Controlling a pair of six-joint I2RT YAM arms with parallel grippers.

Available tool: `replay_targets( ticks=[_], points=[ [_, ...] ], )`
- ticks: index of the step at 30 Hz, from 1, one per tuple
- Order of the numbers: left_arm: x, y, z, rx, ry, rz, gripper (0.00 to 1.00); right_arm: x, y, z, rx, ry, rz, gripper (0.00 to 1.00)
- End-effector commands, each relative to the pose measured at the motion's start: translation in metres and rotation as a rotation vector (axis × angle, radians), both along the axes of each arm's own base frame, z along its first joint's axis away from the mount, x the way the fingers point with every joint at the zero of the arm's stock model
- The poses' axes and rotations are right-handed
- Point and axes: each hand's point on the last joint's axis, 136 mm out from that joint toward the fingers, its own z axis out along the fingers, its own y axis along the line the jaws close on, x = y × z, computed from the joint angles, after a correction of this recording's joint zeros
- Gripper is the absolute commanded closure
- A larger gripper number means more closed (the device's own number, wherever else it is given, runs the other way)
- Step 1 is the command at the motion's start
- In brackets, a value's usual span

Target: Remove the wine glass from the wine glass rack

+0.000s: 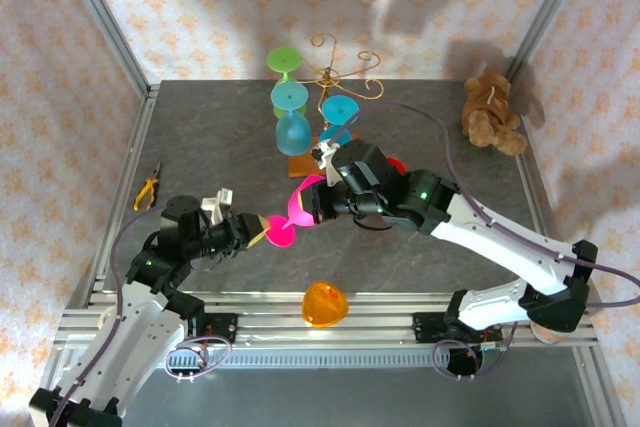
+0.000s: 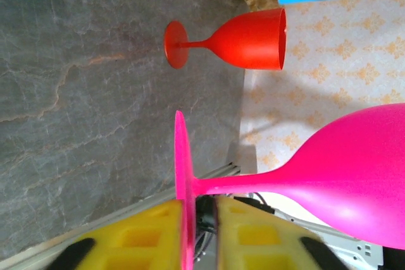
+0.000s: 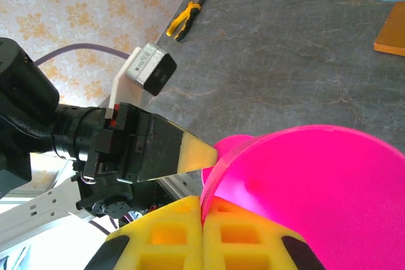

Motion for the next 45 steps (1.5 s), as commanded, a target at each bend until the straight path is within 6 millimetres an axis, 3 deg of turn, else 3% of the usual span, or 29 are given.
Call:
replay_targets(
  ticks=[1, 7, 16, 24, 30, 39, 45],
  points=[
    [0.005, 0.005, 0.014, 0.024, -0.045, 0.022, 0.78, 0.007, -0.005, -0.003, -0.028, -0.013, -0.042, 1.0],
    [0.004, 0.006, 0.009, 0.049, -0.029, 0.024, 0.71, 0.013, -0.012, -0.015, -0.079, -0.012, -0.087, 1.0],
    [-0.007, 0.038, 0.0, 0.321, -0.028, 0.059, 0.71, 0.028, -0.04, -0.057, -0.251, -0.017, -0.219, 1.0],
    [-0.005, 0.045, 0.005, 0.372, -0.057, 0.073, 0.71, 0.037, -0.064, -0.092, -0.387, -0.024, -0.322, 1.0],
    [-0.003, 0.046, 0.004, 0.396, -0.055, 0.067, 0.71, 0.035, -0.091, -0.103, -0.467, -0.027, -0.384, 1.0],
    [0.0, 0.048, 0.001, 0.411, -0.052, 0.076, 0.71, 0.012, -0.132, -0.111, -0.479, 0.024, -0.44, 1.0],
    [0.001, 0.048, 0.001, 0.414, -0.05, 0.08, 0.71, 0.011, -0.154, -0.118, -0.544, -0.002, -0.487, 1.0]
  ],
)
